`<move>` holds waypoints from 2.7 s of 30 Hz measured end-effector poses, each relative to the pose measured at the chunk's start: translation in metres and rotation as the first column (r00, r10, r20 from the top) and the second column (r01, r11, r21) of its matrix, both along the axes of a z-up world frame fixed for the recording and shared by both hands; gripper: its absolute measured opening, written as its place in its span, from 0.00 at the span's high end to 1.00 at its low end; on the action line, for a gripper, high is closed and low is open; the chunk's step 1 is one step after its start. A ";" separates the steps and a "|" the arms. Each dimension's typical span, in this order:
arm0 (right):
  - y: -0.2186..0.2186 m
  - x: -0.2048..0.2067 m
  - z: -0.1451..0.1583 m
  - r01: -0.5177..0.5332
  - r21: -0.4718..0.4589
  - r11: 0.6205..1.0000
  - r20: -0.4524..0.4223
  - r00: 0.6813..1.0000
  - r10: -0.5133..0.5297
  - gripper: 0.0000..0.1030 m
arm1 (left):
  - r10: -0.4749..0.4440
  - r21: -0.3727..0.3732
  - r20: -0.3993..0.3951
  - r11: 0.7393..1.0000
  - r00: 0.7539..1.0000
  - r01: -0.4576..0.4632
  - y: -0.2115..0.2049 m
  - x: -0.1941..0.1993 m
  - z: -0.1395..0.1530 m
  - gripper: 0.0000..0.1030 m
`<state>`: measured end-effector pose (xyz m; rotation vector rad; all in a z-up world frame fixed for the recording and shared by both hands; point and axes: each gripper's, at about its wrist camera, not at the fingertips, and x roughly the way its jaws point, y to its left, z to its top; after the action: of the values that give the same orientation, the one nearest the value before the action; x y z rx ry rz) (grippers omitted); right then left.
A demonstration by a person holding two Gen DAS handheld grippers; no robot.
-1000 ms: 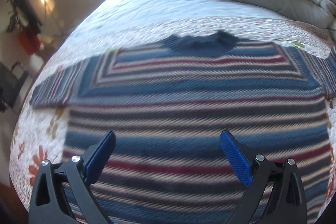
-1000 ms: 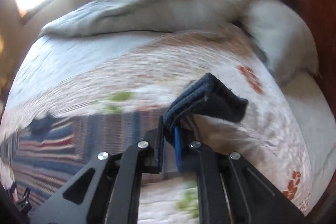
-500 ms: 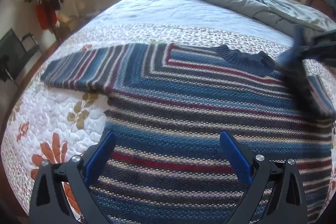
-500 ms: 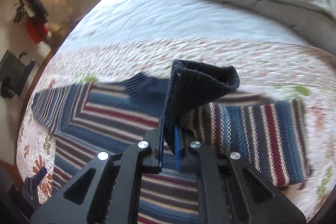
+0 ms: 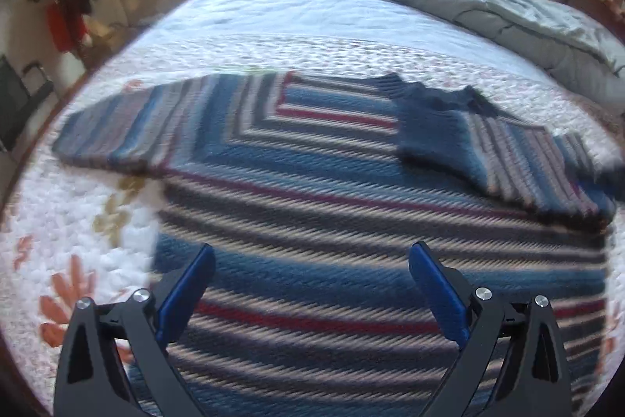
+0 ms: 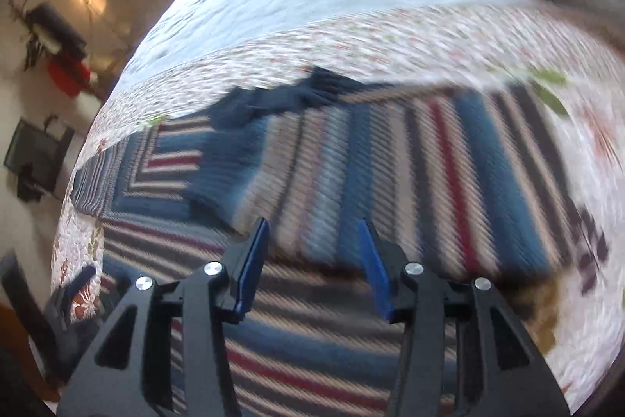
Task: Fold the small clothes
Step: 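Fold the sleeve across the sweater body with the right gripper, then release, then grasp the other sleeve cuff with the left gripper and fold it across the body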
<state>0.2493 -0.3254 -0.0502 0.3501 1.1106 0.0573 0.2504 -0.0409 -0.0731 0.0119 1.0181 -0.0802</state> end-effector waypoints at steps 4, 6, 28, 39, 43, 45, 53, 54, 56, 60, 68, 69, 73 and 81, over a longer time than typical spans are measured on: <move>-0.034 -0.044 -0.021 0.070 -0.028 0.997 -0.006 0.998 -0.070 0.52 | -0.021 -0.117 -0.109 0.993 0.994 0.008 -0.025 0.047 -0.017 0.04; -0.045 -0.066 -0.028 0.098 -0.026 0.995 0.010 0.995 -0.098 0.52 | -0.040 -0.187 -0.189 0.982 0.981 0.005 -0.037 0.069 -0.030 0.04; -0.103 -0.100 -0.038 0.260 -0.149 0.954 0.101 0.964 -0.247 0.48 | 0.108 -0.171 -0.160 0.976 0.981 -0.135 -0.043 0.127 -0.050 0.90; -0.107 -0.053 -0.054 0.213 -0.150 0.965 0.083 0.976 -0.203 0.76 | 0.053 -0.161 -0.112 0.984 0.992 -0.071 -0.047 0.121 -0.051 0.81; -0.112 -0.054 -0.060 0.225 -0.185 0.957 0.032 0.974 -0.223 0.78 | 0.045 -0.129 -0.115 0.990 0.992 -0.060 -0.046 0.115 -0.051 0.77; -0.104 -0.055 -0.057 0.219 -0.243 0.945 0.029 0.975 -0.219 0.78 | 0.041 -0.107 -0.117 0.993 0.992 -0.054 -0.048 0.114 -0.052 0.76; -0.067 -0.071 -0.014 0.176 -0.309 0.935 0.106 0.983 -0.150 0.67 | 0.015 -0.078 -0.101 0.997 0.995 -0.023 -0.009 0.080 -0.017 0.48; -0.058 -0.075 -0.007 0.159 -0.314 0.936 0.120 0.985 -0.127 0.61 | 0.026 -0.068 -0.093 0.997 0.995 -0.032 0.009 0.072 -0.012 0.46; -0.036 -0.078 0.001 0.103 -0.304 0.947 0.128 0.989 -0.067 0.55 | 0.073 -0.051 -0.090 0.996 0.993 -0.077 0.050 0.063 -0.006 0.42; 0.001 -0.072 -0.008 -0.024 -0.298 0.954 0.078 0.996 0.049 0.55 | 0.267 0.011 -0.118 0.963 0.956 -0.268 0.164 0.064 -0.004 0.39; 0.034 -0.060 -0.053 -0.121 -0.303 0.945 -0.048 0.993 0.112 0.53 | 0.499 -0.003 -0.174 0.862 0.849 -0.507 0.331 0.106 -0.017 0.30; 0.033 -0.060 -0.055 -0.124 -0.311 0.942 -0.045 0.992 0.115 0.52 | 0.504 -0.048 -0.191 0.852 0.842 -0.521 0.345 0.113 -0.021 0.29; 0.039 -0.060 -0.057 -0.129 -0.334 0.934 -0.035 0.992 0.125 0.50 | 0.523 -0.216 -0.240 0.792 0.818 -0.571 0.379 0.130 -0.033 0.29; 0.039 -0.059 -0.062 -0.133 -0.349 0.928 -0.019 0.991 0.134 0.48 | 0.563 -0.258 -0.237 0.749 0.792 -0.610 0.392 0.152 -0.042 0.43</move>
<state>0.1907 -0.2868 -0.1117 -0.0453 1.1146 -0.0194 0.4026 0.3507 -0.1152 -0.6300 1.1031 0.3420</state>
